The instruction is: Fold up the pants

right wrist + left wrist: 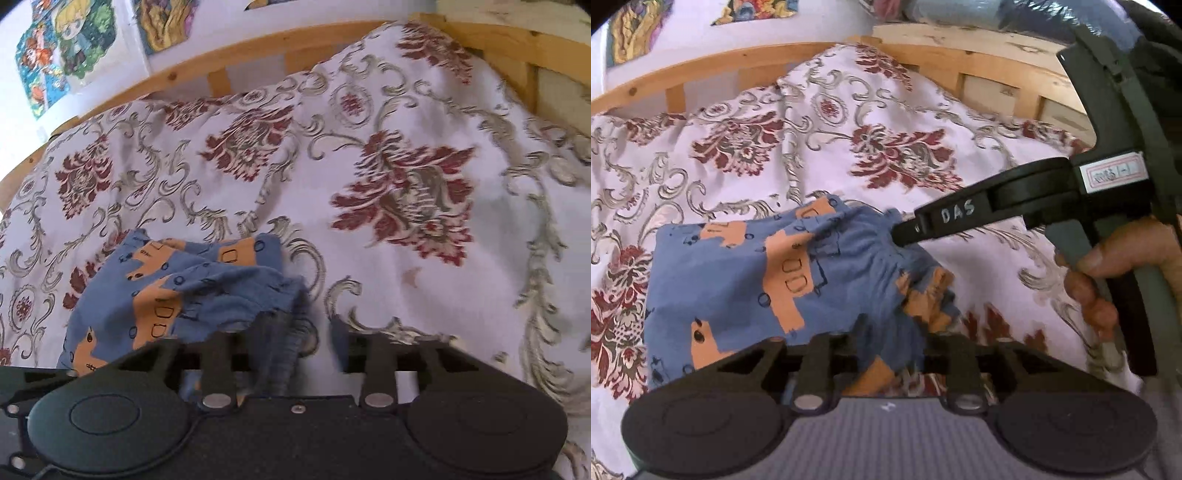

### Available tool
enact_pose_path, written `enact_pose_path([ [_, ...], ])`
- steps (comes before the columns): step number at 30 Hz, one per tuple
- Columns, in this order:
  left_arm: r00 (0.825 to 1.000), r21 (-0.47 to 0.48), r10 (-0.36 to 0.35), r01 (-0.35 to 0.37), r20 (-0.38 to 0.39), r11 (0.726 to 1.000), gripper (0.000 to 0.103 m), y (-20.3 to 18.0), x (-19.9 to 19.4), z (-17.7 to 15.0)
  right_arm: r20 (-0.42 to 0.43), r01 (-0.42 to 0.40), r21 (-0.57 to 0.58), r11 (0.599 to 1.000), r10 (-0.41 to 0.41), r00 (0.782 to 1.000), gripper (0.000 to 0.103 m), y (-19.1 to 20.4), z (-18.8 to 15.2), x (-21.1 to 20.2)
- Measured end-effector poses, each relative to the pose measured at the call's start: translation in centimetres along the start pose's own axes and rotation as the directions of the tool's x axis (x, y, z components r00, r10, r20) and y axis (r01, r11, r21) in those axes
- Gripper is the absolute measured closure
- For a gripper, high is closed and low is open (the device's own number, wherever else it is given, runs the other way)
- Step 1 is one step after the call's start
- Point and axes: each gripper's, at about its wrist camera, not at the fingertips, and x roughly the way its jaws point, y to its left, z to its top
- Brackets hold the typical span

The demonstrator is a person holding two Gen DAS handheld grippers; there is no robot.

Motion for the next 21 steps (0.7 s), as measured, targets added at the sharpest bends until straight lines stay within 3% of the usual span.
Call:
enact_pose_path([
  [1, 1.000, -0.002, -0.011, 0.011, -0.005, 1.000, 0.055, 0.2, -0.5, -0.1, 0.010, 0.001, 0.007, 1.000, -0.001, 1.000, 0.037, 0.0, -0.2, -0.6],
  [2, 1.000, -0.007, -0.023, 0.022, -0.006, 1.000, 0.050, 0.6, -1.3, -0.2, 0.017, -0.004, 0.011, 1.000, 0.004, 1.000, 0.033, 0.1, -0.3, -1.1],
  [4, 1.000, -0.013, -0.030, 0.030, 0.006, 0.999, 0.035, 1.5, -3.0, -0.1, 0.043, -0.008, 0.023, 1.000, 0.007, 0.999, 0.030, 0.6, -0.3, -2.0],
  [7, 0.999, -0.021, 0.018, -0.018, 0.029, 1.000, 0.018, 3.3, -5.0, 0.4, 0.066, 0.004, 0.022, 1.000, -0.005, 0.998, 0.032, 2.3, -0.3, -2.6],
  [9, 0.995, -0.043, 0.087, -0.085, 0.057, 0.995, 0.007, 5.1, -6.3, 0.3, 0.065, 0.033, -0.011, 0.999, -0.032, 0.997, 0.039, 3.7, -0.7, -2.6],
  [11, 0.987, -0.086, 0.147, -0.142, 0.060, 0.986, 0.005, 6.6, -6.9, 0.2, 0.057, 0.072, -0.043, 0.996, -0.069, 0.996, 0.054, 4.8, -1.2, -2.3],
  [12, 0.985, -0.126, 0.164, -0.157, 0.045, 0.980, 0.005, 7.6, -6.8, 0.0, 0.047, 0.086, -0.047, 0.995, -0.084, 0.995, 0.056, 5.1, -1.4, -2.0],
  [15, 0.991, -0.281, 0.133, -0.130, -0.007, 0.951, 0.005, 10.2, -5.4, -0.9, 0.019, 0.093, -0.052, 0.994, -0.092, 0.996, 0.077, 5.3, -2.0, -0.9],
  [18, 0.990, -0.402, 0.111, -0.137, -0.087, 0.905, 0.006, 12.0, -3.6, -2.1, 0.012, 0.106, -0.101, 0.989, -0.105, 0.994, 0.082, 5.8, -2.3, -1.1],
  [21, 0.984, -0.432, 0.104, -0.158, -0.146, 0.888, 0.006, 12.7, -2.9, -3.3, 0.020, 0.122, -0.110, 0.986, -0.121, 0.992, 0.082, 6.3, -2.9, -2.6],
])
